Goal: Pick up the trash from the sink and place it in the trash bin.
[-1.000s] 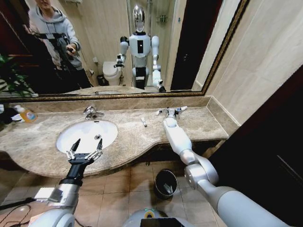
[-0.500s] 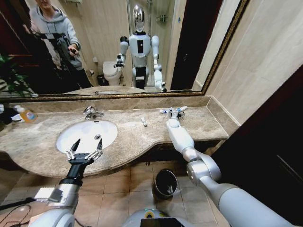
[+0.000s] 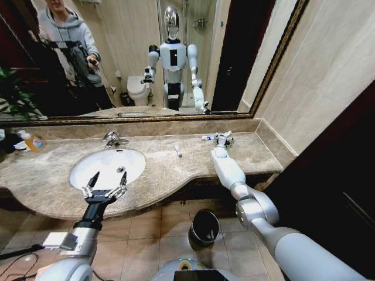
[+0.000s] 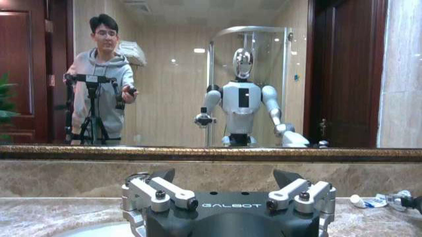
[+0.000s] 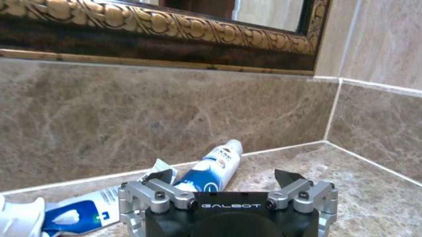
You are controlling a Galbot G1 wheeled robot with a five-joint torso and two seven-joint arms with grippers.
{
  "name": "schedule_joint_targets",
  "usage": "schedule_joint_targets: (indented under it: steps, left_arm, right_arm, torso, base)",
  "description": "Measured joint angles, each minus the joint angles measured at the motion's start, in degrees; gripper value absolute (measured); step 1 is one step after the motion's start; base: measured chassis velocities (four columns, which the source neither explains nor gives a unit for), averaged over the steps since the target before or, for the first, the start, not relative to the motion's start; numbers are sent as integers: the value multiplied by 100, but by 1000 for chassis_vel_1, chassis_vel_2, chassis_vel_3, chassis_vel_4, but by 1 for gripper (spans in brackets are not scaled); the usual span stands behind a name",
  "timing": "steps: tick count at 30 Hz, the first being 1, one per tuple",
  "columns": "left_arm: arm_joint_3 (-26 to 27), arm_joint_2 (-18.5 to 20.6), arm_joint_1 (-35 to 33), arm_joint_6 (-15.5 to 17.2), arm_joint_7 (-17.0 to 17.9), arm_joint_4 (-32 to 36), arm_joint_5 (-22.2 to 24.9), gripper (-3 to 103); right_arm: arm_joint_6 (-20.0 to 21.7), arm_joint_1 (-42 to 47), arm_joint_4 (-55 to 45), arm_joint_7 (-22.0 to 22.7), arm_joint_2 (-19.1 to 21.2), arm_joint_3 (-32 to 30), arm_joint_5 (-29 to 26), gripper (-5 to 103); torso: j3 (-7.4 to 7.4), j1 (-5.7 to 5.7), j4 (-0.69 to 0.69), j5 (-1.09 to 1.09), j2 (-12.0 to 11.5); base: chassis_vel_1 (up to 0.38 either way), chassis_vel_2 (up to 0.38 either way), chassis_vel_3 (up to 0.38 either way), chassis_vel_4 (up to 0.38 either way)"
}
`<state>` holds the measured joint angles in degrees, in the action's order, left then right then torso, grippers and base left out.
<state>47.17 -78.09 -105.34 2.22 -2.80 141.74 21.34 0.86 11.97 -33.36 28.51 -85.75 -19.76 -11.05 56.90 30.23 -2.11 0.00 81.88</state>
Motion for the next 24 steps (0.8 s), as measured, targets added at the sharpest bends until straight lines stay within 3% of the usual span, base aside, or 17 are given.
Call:
schedule_joint_targets:
  steps: [11, 13, 16, 19, 21, 22, 24]
  left_arm:
    - [0, 0, 0, 0, 0, 0, 0, 100]
    - [0, 0, 0, 0, 0, 0, 0, 100]
    - [0, 0, 0, 0, 0, 0, 0, 100]
    - [0, 0, 0, 0, 0, 0, 0, 100]
    - [0, 0, 0, 0, 0, 0, 0, 100]
    - [0, 0, 0, 0, 0, 0, 0, 100]
    - [0, 0, 0, 0, 0, 0, 0, 100]
  right_arm:
    - [130, 145, -62, -266, 38, 2, -236, 98]
    - [107, 208, -140, -319, 57, 7, -229, 88]
    - [91, 245, -189, -336, 88, 9, -215, 83]
    - [88, 290, -256, -347, 137, 9, -223, 66]
    - [99, 305, -285, -350, 143, 8, -232, 66]
    - [120, 343, -344, -366, 151, 5, -246, 55]
    - [127, 380, -399, -402, 161, 3, -258, 55]
  torso:
    - [-1, 0, -1, 0, 0]
    - [-1, -1, -1, 0, 0]
    - [-1, -1, -1, 0, 0]
    - [-1, 0, 0, 0, 0]
    - [-1, 0, 0, 0, 0]
    - [0, 0, 0, 0, 0]
    - [-1, 0, -1, 0, 0]
  base:
    - [0, 0, 0, 0]
    - [0, 0, 0, 0]
    - [0, 0, 0, 0]
    - [0, 0, 0, 0]
    - [0, 0, 0, 0]
    - [0, 0, 0, 0]
    - [0, 0, 0, 0]
